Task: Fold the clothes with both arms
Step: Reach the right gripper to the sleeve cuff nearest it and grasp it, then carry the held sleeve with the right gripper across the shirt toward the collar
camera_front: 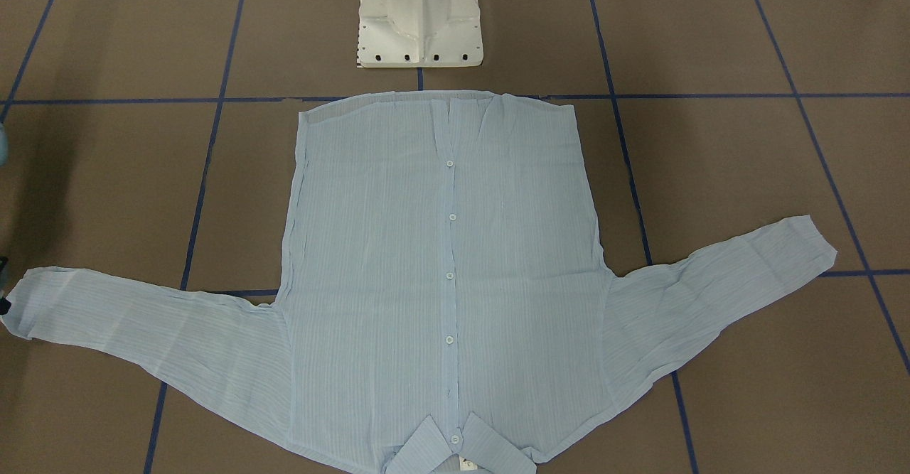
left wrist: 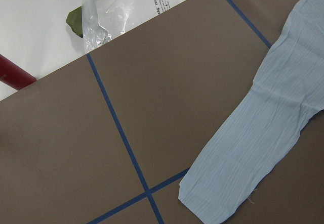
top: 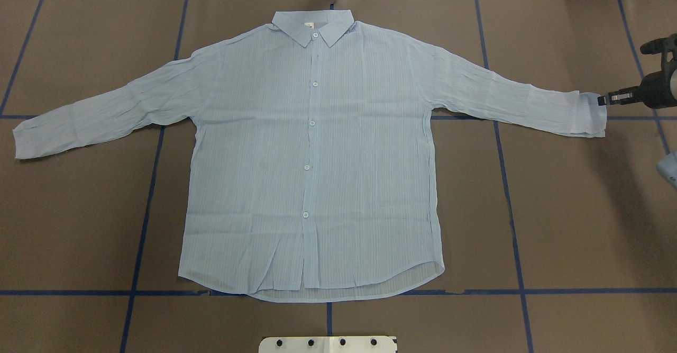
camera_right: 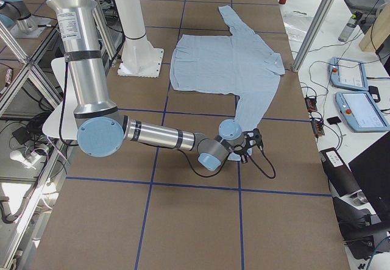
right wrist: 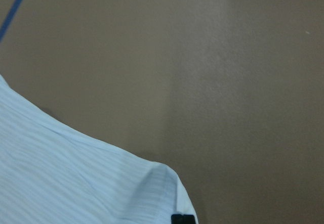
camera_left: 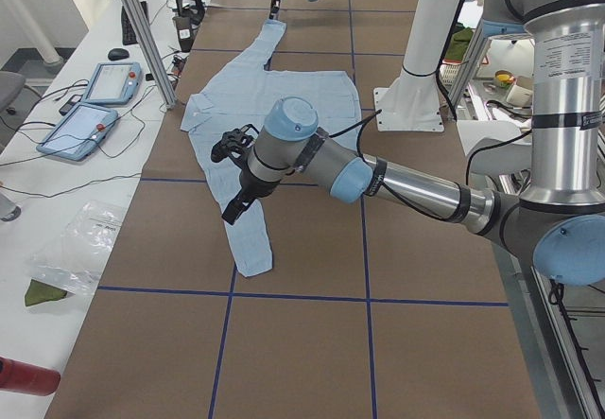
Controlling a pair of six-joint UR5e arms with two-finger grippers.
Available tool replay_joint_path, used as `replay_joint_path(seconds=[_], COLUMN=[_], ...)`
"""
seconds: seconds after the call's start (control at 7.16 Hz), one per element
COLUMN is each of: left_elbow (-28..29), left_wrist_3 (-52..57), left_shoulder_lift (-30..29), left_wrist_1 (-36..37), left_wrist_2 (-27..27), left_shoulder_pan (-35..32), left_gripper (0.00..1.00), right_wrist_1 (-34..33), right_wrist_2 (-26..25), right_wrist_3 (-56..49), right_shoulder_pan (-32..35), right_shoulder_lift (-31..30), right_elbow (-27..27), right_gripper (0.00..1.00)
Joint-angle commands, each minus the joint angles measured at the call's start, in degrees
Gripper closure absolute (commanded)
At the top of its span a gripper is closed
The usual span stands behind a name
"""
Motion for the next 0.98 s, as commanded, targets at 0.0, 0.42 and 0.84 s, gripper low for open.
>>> replay_joint_path(seconds=[0.0,0.42,0.84], left_elbow=[0.0,0.1,-0.1], left_wrist_3=[0.1,0.0,-0.1], left_shoulder_lift=[0.0,0.0,0.0], left_wrist_1=[0.0,0.0,0.0], left_wrist_2=[0.0,0.0,0.0], left_shoulder_pan=[0.0,0.1,0.1], left_gripper=[0.00,0.00,0.00], right_wrist_1=[-9.9,-18.5,-33.1], right_wrist_2=[2.1,-1.8,-20.4], right_wrist_3=[4.8,20.8,35.7], right_shoulder_pan=[1.0,-3.4,-18.6], right_shoulder_lift=[0.0,2.4,19.2], right_elbow=[12.0,25.4,25.7], right_gripper=[1.00,1.00,1.00])
